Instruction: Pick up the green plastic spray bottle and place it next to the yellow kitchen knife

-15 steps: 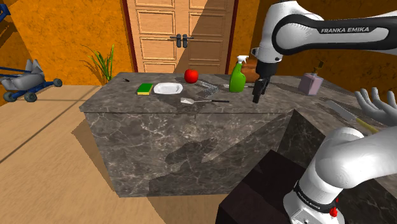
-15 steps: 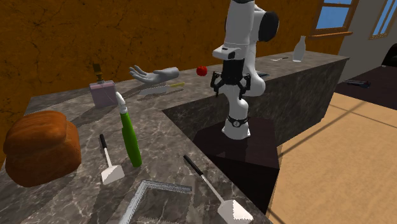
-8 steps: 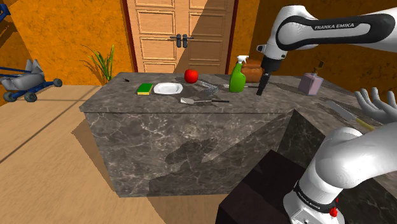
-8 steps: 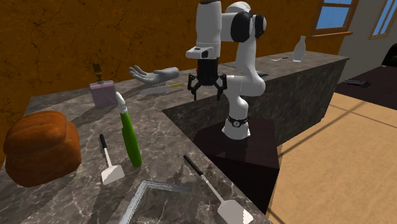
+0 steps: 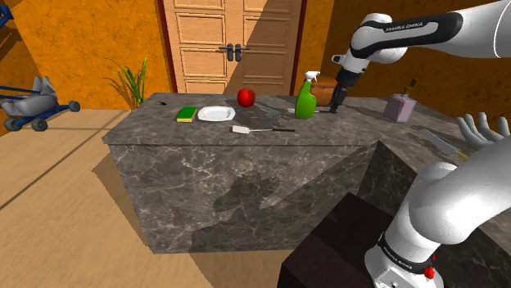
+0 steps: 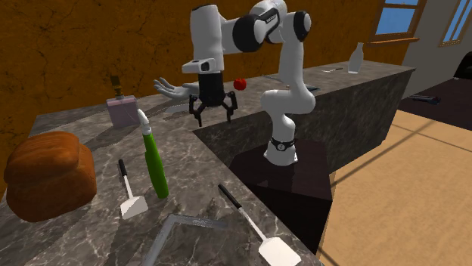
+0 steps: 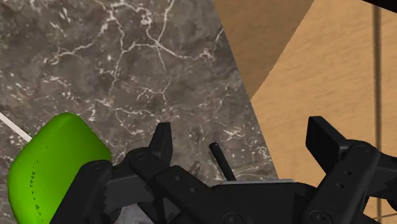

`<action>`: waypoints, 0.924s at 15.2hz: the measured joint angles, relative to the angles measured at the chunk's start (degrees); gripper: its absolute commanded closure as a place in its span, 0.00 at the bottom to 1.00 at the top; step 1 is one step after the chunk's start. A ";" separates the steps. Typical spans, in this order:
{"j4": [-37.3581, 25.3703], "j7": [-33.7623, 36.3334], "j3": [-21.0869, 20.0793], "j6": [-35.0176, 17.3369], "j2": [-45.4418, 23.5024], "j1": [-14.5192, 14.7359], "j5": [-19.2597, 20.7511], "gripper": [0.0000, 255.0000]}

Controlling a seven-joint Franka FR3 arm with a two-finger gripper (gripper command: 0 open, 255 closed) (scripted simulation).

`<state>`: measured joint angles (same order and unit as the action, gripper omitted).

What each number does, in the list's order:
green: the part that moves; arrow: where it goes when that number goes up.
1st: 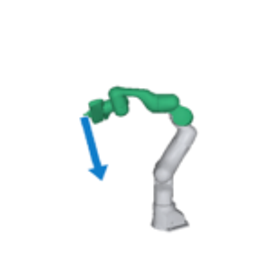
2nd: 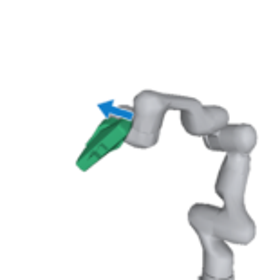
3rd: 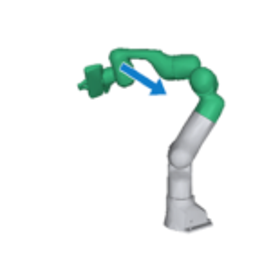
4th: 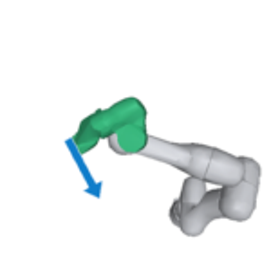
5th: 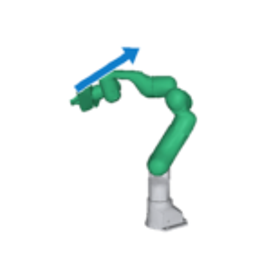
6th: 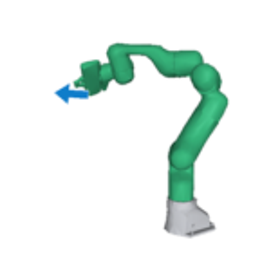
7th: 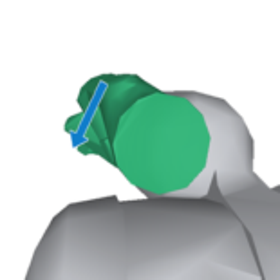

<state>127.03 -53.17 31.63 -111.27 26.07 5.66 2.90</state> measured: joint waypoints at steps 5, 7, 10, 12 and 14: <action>-10.21 -16.34 10.73 -0.53 -12.03 4.86 -9.95 0.00; -15.12 -23.65 14.88 0.81 -18.17 6.30 -15.99 0.00; -23.40 -34.75 19.17 5.03 -28.99 5.42 -27.11 0.00; -30.56 -41.48 19.69 9.40 -37.34 1.79 -35.15 0.00; -39.20 -46.50 18.29 14.79 -45.31 -4.05 -42.21 0.00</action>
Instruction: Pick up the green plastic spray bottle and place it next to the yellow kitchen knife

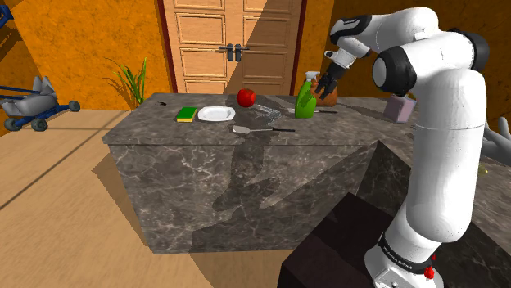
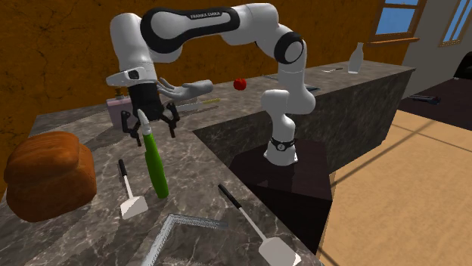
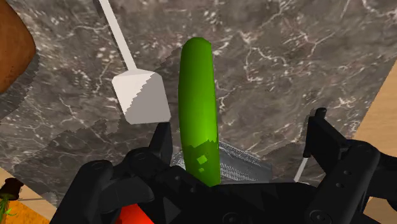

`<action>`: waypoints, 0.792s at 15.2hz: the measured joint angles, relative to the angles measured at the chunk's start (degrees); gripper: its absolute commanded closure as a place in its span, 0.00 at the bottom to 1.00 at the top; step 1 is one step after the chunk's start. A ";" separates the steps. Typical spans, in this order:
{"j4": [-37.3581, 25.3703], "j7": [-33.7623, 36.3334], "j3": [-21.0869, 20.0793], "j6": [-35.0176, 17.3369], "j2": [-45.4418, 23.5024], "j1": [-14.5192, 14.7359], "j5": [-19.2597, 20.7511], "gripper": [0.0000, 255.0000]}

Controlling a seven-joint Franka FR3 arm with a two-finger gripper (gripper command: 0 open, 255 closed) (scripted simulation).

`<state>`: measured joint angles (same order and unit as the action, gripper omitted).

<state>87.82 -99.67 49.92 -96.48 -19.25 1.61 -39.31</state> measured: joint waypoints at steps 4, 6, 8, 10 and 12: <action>-7.48 -3.43 -2.64 3.78 -6.68 -5.56 -5.74 0.00; -7.00 -3.86 -2.95 3.05 -7.14 -5.47 -6.19 0.00; -6.04 -4.14 -3.19 1.90 -7.42 -5.01 -6.49 0.00; -4.95 -4.35 -3.38 0.67 -7.56 -4.42 -6.71 0.00; -4.54 -4.42 -3.42 0.27 -7.54 -4.20 -6.73 0.00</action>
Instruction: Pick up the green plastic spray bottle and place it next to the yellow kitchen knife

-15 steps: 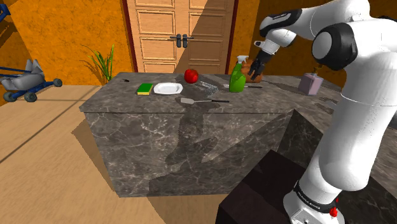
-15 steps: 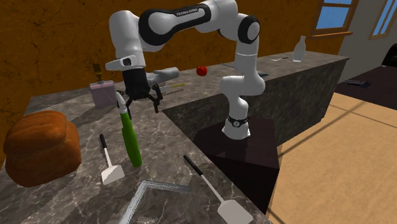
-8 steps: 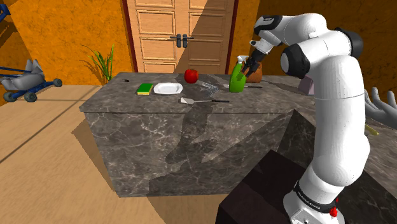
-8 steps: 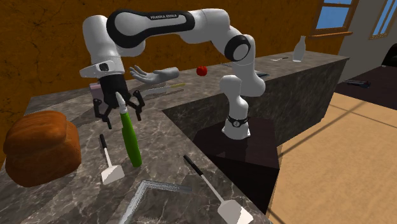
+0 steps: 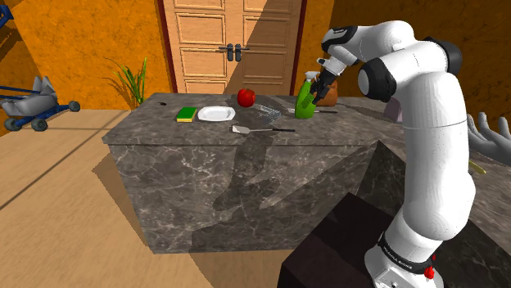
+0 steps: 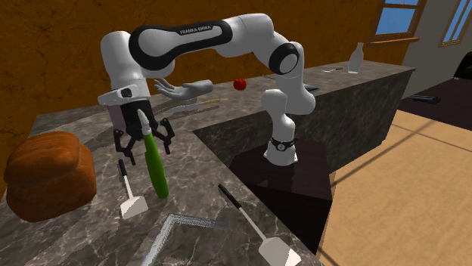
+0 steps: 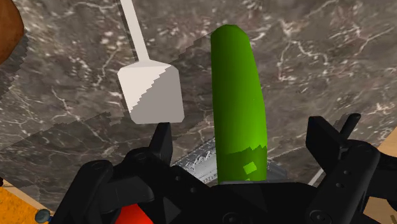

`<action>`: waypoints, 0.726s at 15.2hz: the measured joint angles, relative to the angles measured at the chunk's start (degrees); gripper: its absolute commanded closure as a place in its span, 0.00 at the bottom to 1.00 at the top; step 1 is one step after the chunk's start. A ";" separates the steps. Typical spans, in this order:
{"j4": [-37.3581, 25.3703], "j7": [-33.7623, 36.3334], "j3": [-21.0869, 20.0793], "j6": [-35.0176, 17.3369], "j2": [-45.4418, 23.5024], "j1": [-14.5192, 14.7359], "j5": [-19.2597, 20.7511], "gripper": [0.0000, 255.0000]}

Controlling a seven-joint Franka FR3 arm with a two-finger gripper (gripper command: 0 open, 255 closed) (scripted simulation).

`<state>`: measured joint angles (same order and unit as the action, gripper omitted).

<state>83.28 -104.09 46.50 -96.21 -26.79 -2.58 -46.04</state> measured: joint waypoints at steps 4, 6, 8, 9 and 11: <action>0.15 -0.06 -0.01 -0.15 -0.01 0.04 -0.03 0.00; 0.15 -0.06 -0.01 -0.15 -0.01 0.04 -0.03 1.00; 0.15 -0.06 -0.01 -0.15 -0.01 0.04 -0.02 1.00; 0.15 -0.06 -0.01 -0.14 -0.01 0.04 -0.02 1.00; 0.15 -0.06 -0.01 -0.14 -0.01 0.04 -0.02 1.00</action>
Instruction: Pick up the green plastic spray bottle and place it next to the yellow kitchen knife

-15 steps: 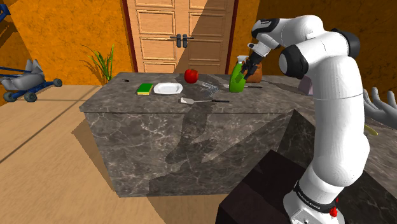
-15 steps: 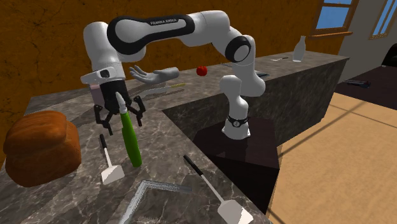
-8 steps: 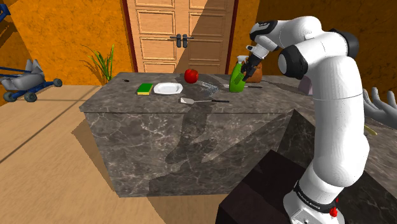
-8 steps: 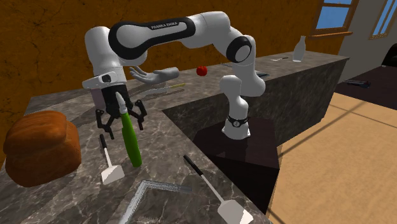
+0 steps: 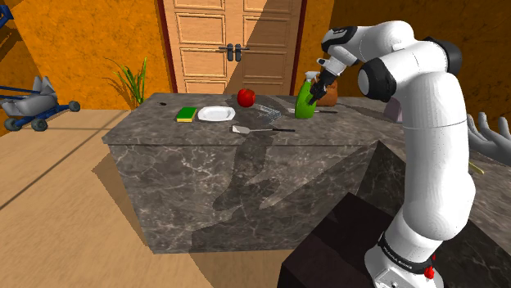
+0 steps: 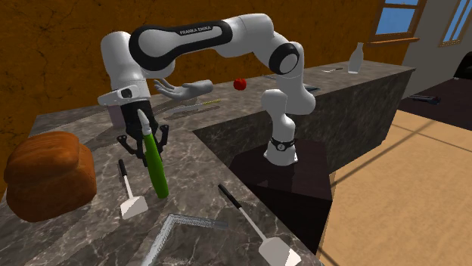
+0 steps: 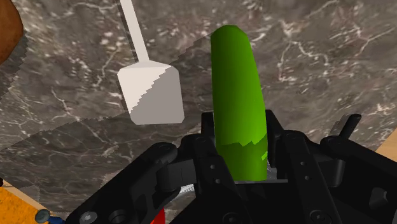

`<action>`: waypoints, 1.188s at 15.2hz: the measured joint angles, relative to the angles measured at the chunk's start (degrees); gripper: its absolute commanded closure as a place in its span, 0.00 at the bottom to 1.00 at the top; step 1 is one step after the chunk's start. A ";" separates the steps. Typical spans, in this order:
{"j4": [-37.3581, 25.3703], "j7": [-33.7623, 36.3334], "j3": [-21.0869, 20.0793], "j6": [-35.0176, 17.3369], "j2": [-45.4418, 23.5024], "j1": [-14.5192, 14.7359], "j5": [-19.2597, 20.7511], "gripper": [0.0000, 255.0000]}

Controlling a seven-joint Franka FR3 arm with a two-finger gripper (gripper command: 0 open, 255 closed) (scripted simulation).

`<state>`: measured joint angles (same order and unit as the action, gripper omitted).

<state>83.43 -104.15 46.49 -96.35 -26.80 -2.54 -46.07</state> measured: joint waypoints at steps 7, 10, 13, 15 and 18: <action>-1.50 0.82 0.06 1.25 0.07 -0.29 0.18 1.00; -3.25 1.69 0.21 2.90 0.32 -0.71 0.46 1.00; -5.43 2.73 0.30 4.79 0.43 -1.28 0.63 1.00; -7.31 3.51 0.28 6.26 0.28 -1.84 0.61 1.00; -10.00 4.65 0.19 8.26 -0.03 -2.67 0.44 1.00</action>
<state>73.43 -99.50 46.68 -88.10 -26.82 -5.22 -45.62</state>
